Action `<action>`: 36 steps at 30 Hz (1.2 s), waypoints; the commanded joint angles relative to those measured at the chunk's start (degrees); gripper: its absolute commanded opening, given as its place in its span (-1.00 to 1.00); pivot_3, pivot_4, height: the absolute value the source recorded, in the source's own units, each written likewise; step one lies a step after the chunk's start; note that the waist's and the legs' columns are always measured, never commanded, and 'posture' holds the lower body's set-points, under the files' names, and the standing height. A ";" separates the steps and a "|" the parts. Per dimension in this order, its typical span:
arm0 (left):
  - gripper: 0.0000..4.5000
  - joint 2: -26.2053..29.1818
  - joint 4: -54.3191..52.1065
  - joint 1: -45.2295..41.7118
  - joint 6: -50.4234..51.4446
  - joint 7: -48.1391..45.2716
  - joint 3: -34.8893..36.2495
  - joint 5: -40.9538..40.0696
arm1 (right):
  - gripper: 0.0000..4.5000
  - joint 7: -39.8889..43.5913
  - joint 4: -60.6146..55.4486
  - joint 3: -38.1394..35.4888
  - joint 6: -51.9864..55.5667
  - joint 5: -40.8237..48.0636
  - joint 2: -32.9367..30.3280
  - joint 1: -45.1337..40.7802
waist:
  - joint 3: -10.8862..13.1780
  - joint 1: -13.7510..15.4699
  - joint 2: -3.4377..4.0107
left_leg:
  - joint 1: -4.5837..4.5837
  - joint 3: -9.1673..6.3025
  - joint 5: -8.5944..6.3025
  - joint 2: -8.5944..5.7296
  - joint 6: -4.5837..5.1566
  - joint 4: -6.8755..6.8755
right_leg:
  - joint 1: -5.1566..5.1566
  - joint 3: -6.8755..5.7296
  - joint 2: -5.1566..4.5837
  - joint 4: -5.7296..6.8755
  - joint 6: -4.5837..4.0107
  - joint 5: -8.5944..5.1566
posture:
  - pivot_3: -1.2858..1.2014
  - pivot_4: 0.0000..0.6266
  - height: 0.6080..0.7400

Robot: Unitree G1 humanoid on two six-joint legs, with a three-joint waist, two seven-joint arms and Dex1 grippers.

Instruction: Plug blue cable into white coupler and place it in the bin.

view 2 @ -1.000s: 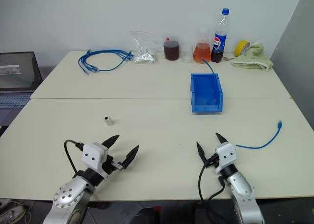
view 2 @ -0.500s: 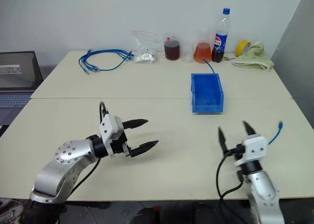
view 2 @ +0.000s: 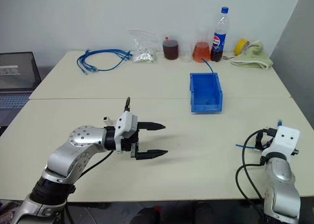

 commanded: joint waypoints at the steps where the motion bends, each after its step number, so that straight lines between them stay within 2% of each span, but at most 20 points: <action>1: 0.98 -0.90 0.50 -1.12 -2.56 -1.04 -0.92 1.21 | 1.00 -1.78 4.38 -4.33 3.24 1.53 -1.20 -4.72 | 0.01 0.00 0.01 | -0.04 0.01 0.00 0.00 0.00 -0.01 | -0.04 0.01 0.00 0.00 0.00 0.00 | 0.03 -0.52 1.00; 5: 0.98 -1.43 0.36 -1.35 -2.70 -0.96 -1.03 1.52 | 1.00 -2.51 7.66 -7.13 4.94 3.69 -0.48 -8.77 | 0.02 -0.07 0.03 | -0.06 0.06 0.00 0.01 0.01 -0.03 | -0.08 0.03 -0.01 0.00 -0.01 0.00 | 0.03 -0.52 1.00; 8: 1.00 -1.51 0.06 -1.38 -2.59 -0.96 -0.82 1.70 | 0.77 -2.99 9.88 -9.32 5.89 5.35 -0.24 -10.78 | 0.02 -0.07 0.04 | -0.04 0.09 0.00 0.01 0.01 -0.02 | -0.08 0.06 0.00 0.03 0.00 0.00 | 0.03 -0.52 1.00; 22: 1.00 -1.38 -1.28 -2.60 0.10 -0.27 -0.42 1.23 | -0.87 -1.21 12.91 -9.38 4.22 5.75 -3.66 -12.36 | 0.02 -0.06 0.04 | -0.04 0.09 0.00 0.01 0.01 0.00 | -0.07 0.05 0.00 0.03 0.00 0.00 | 0.03 -0.52 1.00; 23: 1.00 -1.36 -1.37 -2.52 0.31 -0.14 -0.33 1.17 | -0.97 -0.50 12.71 -9.32 4.33 5.95 -4.24 -12.22 | 0.03 -0.06 0.04 | -0.05 0.09 0.00 0.00 0.01 0.00 | -0.07 0.05 0.00 0.04 0.00 0.00 | 0.03 -0.52 1.00; 24: 1.00 -1.23 -1.53 -2.32 0.54 -0.09 -0.13 1.01 | -0.97 0.45 12.32 -9.13 4.49 6.21 -4.93 -11.93 | 0.03 -0.05 0.06 | -0.05 0.09 0.00 0.00 0.01 0.00 | -0.07 0.05 -0.01 0.04 0.00 0.00 | 0.03 -0.52 1.00; 31: 1.00 1.91 -3.29 1.54 1.83 -0.41 1.70 0.01 | -0.97 23.04 9.14 -1.69 7.14 11.86 -19.37 -5.63 | 0.08 -0.21 0.13 | -0.05 0.15 -0.02 0.00 0.04 -0.02 | -0.07 0.09 -0.01 0.00 0.00 0.00 | 0.03 -0.52 1.00; 34: 1.00 4.03 -4.18 4.22 2.04 -1.11 2.85 -0.41 | -0.97 37.11 7.79 4.78 1.02 11.68 -27.85 -2.11 | 0.09 -0.40 0.13 | -0.03 0.14 -0.03 0.04 0.06 0.00 | -0.07 0.08 0.03 0.00 0.01 -0.01 | 0.03 -0.52 1.00; 36: 1.00 5.88 -4.82 7.36 2.05 -1.39 4.20 -0.63 | -0.97 48.73 7.48 10.53 -8.32 9.73 -34.17 -1.20 | 0.12 -0.51 0.13 | -0.02 0.12 -0.03 0.04 0.06 0.00 | -0.05 0.05 0.03 -0.01 0.01 -0.01 | 0.03 -0.52 1.00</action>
